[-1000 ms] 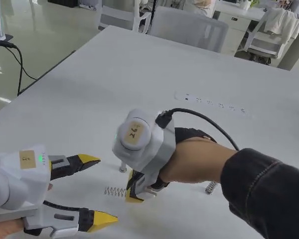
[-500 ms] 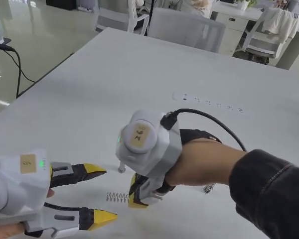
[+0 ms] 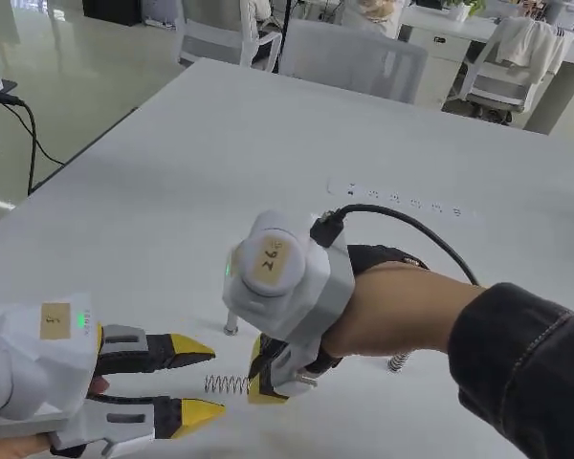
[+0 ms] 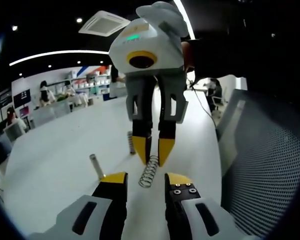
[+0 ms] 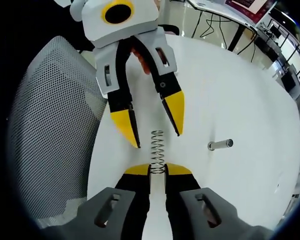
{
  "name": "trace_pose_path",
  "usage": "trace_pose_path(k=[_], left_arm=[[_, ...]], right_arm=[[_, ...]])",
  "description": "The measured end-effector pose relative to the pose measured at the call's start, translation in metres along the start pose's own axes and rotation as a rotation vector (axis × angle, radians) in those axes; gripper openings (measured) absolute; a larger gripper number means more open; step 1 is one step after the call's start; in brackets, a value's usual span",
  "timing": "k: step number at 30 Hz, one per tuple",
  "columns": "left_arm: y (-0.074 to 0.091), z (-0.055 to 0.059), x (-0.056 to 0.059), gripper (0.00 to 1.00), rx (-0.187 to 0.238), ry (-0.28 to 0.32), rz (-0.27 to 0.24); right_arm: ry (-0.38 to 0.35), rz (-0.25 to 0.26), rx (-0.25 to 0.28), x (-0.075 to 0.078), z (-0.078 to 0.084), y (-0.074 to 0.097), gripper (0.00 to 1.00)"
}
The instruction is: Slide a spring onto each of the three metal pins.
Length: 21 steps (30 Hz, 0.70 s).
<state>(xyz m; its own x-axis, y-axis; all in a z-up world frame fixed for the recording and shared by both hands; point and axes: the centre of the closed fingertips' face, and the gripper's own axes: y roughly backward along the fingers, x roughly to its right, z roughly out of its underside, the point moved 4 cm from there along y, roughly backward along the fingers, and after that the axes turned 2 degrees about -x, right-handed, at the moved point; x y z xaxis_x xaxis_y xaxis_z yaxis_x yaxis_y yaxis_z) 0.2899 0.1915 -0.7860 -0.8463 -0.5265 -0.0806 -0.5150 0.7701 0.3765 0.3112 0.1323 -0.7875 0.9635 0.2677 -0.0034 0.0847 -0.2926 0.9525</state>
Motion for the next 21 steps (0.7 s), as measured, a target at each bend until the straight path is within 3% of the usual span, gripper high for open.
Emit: trace_pose_path(k=[13, 21], left_arm=[[-0.0007, -0.0007, 0.0051, 0.06, -0.008, -0.023, 0.033], [-0.0025, 0.0015, 0.0081, 0.04, -0.023, -0.036, 0.054]], right_arm=[[0.018, -0.007, -0.005, -0.0049, -0.0009, 0.0026, 0.08], [0.027, -0.009, -0.011, -0.0071, 0.0004, 0.0033, 0.07]])
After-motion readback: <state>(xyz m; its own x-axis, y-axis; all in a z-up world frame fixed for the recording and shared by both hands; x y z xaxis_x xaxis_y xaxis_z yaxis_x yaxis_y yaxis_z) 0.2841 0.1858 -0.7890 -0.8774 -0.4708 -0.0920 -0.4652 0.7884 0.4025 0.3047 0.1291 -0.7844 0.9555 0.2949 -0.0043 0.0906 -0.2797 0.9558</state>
